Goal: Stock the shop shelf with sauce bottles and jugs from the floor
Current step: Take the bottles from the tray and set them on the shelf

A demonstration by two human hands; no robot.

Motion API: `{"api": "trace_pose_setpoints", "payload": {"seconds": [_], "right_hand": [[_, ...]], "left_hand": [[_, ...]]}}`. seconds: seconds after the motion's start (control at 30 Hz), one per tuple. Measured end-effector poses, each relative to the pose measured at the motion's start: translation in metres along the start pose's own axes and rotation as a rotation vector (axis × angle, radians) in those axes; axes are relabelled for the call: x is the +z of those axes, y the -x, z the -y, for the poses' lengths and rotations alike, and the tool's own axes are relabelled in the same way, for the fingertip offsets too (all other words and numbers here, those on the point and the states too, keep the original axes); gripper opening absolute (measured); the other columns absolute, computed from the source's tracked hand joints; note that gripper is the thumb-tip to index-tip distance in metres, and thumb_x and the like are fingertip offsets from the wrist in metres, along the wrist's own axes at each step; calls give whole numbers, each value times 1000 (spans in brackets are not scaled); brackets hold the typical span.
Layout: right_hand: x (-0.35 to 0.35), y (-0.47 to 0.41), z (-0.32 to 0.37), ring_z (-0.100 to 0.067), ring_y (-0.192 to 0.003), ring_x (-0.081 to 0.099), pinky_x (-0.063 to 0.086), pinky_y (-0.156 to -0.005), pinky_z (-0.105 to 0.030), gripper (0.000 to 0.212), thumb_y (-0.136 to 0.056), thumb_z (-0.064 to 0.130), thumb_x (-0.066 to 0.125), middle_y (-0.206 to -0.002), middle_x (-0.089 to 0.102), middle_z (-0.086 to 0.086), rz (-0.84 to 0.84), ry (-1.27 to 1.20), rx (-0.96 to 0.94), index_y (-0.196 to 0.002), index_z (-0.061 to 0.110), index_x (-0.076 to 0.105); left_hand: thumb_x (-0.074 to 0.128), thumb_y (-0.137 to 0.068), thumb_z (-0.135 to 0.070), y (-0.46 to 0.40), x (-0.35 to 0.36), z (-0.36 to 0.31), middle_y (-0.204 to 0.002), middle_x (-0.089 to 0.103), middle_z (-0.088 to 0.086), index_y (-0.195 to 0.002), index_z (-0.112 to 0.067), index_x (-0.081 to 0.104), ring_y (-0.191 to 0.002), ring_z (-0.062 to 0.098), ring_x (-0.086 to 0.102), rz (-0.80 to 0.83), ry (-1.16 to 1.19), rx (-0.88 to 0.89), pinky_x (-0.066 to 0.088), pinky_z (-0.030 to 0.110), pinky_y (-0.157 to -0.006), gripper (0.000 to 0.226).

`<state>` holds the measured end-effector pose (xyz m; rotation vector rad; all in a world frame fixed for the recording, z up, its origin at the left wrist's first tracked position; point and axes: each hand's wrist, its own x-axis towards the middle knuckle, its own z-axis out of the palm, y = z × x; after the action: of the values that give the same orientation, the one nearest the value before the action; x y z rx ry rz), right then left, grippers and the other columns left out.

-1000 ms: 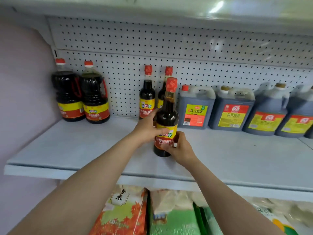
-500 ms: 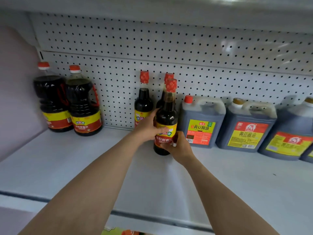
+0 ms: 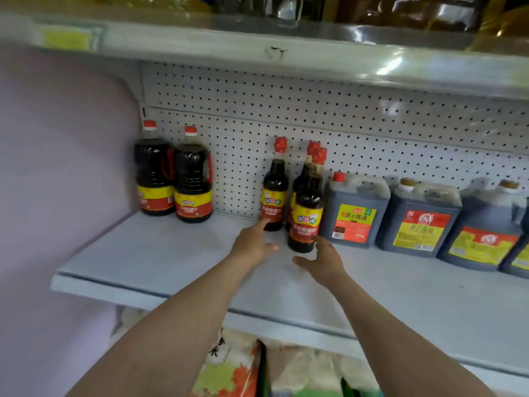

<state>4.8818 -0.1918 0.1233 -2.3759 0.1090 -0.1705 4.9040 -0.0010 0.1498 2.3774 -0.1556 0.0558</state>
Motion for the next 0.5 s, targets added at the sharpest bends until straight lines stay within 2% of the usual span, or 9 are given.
{"api": "trace_pose_setpoints", "payload": {"seconds": [0.27,0.4,0.5], "right_hand": [[50,108,69,-28,-129,49,39,-93,-27,81,-82,40,80,-145,43,-15,139,170,-20,-148,15,40],[89,161,104,-28,-126,51,40,-96,-28,80,-81,39,81,-144,44,-14,158,182,-88,-146,15,42],[120,195,125,-25,-113,55,39,-87,-26,77,-83,37,80,-144,42,-14,192,189,-156,-147,16,42]], "left_hand": [[78,-83,-30,129,-62,88,-132,52,14,-154,-31,28,-122,30,52,15,-106,-98,44,32,-97,86],[78,-82,-31,191,-92,139,-133,48,16,-150,-29,35,-122,32,52,-63,-118,-126,44,33,-98,80],[81,-77,-32,228,-107,175,-136,47,17,-148,-29,38,-121,34,54,-73,-124,-178,48,36,-98,83]]}}
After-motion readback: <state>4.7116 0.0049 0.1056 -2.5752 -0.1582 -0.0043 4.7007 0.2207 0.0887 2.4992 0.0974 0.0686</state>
